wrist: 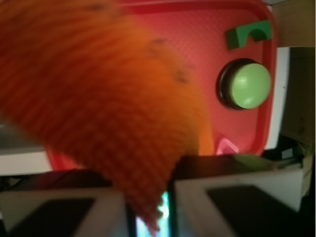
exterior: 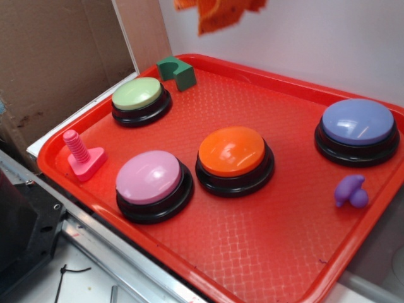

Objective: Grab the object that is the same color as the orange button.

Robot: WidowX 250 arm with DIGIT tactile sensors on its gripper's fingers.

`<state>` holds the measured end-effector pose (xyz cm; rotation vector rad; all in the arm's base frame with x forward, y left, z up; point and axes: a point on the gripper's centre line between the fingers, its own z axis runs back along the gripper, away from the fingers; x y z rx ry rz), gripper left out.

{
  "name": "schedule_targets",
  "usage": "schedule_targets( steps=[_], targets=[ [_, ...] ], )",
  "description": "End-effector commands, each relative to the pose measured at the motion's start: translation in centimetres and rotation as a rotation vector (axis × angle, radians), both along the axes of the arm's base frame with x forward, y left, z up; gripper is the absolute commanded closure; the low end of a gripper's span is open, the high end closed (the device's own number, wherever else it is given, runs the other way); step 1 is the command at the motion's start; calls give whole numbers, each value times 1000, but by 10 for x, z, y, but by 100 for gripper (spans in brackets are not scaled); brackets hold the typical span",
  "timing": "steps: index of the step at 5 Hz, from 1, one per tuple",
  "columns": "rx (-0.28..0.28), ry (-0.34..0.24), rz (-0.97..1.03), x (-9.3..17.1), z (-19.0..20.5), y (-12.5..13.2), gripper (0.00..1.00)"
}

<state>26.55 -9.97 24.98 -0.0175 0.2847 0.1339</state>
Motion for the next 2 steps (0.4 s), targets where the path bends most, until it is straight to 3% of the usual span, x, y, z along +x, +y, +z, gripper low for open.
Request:
schedule_targets(
  steps=[1, 2],
  targets=[
    [-9, -142, 61, -32, 43, 17, 100],
    [-12, -143, 65, -32, 35, 17, 100]
  ],
)
